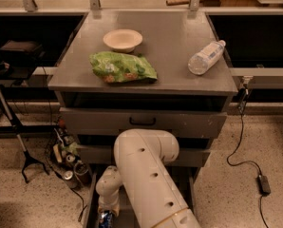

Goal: Pick pepsi can from bottom drawer and place on counter

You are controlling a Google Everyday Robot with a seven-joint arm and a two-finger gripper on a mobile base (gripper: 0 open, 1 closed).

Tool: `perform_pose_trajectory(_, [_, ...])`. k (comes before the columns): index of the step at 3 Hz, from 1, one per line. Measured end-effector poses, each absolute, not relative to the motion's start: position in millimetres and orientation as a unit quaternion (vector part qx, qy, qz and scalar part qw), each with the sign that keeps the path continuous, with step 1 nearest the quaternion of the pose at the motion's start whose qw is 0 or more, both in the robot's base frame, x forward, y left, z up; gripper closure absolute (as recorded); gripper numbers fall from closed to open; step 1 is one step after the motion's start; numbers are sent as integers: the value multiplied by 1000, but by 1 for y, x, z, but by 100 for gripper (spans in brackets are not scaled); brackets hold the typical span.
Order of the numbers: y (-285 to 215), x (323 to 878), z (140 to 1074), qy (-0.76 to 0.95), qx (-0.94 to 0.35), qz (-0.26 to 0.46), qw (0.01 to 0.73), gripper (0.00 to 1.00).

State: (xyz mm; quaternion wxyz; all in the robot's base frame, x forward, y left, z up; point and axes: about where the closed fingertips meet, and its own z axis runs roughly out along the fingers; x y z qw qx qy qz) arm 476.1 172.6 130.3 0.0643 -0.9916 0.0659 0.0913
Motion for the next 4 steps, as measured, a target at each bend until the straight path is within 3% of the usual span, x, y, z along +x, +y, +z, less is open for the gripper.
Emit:
perform_pose_trajectory(2, [134,473,206,79,-994,65,41,100])
perform_pose_trajectory(4, [104,485,294,66,-992,79,77,100])
